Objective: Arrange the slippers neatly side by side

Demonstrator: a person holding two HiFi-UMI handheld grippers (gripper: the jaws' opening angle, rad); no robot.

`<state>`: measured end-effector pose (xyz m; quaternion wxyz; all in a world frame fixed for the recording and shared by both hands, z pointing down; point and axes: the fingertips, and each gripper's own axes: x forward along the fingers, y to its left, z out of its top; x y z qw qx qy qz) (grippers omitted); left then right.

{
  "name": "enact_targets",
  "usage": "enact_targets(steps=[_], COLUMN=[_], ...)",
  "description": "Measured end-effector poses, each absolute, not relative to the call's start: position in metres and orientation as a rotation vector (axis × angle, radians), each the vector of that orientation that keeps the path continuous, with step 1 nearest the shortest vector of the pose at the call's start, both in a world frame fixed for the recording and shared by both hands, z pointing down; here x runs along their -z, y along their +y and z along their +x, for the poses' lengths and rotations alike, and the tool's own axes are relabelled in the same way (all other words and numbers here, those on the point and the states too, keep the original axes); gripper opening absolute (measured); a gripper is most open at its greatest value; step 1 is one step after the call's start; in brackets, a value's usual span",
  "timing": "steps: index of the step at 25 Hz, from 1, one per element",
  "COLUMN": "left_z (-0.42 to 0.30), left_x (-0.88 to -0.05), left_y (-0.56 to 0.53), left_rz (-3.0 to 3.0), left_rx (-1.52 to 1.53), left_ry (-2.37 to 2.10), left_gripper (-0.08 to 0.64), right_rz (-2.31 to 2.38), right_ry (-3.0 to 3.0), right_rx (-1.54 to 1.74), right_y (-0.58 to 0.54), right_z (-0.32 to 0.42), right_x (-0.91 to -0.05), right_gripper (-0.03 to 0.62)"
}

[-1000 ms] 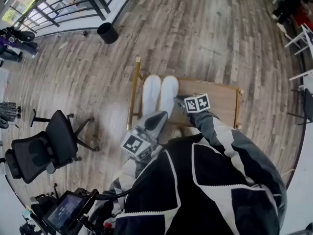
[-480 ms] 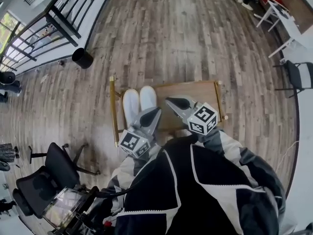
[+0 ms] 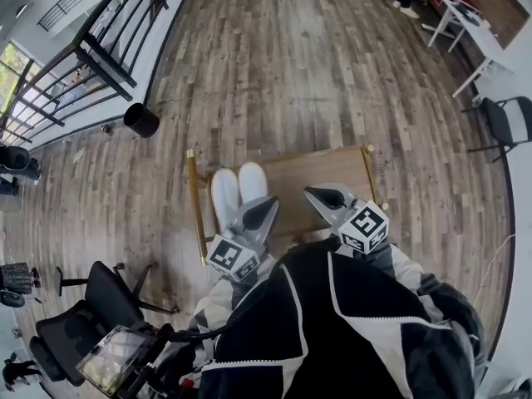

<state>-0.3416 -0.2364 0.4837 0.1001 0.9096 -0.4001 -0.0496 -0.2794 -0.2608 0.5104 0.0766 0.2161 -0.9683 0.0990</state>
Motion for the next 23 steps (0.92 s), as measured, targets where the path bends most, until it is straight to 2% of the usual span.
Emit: enact_targets(steps=[23], left_z=[-0.348], left_x=[-0.473], left_y=[-0.217], left_rz=[2.705], left_rx=[0.146], left_ry=[-1.22], left_gripper=[0.02], right_rz=[0.535], right_ry=[-2.931], right_rx=[-0.245], right_y=[-0.24], right_z=[-0.296], right_x=[-0.507], right_gripper=[0.0])
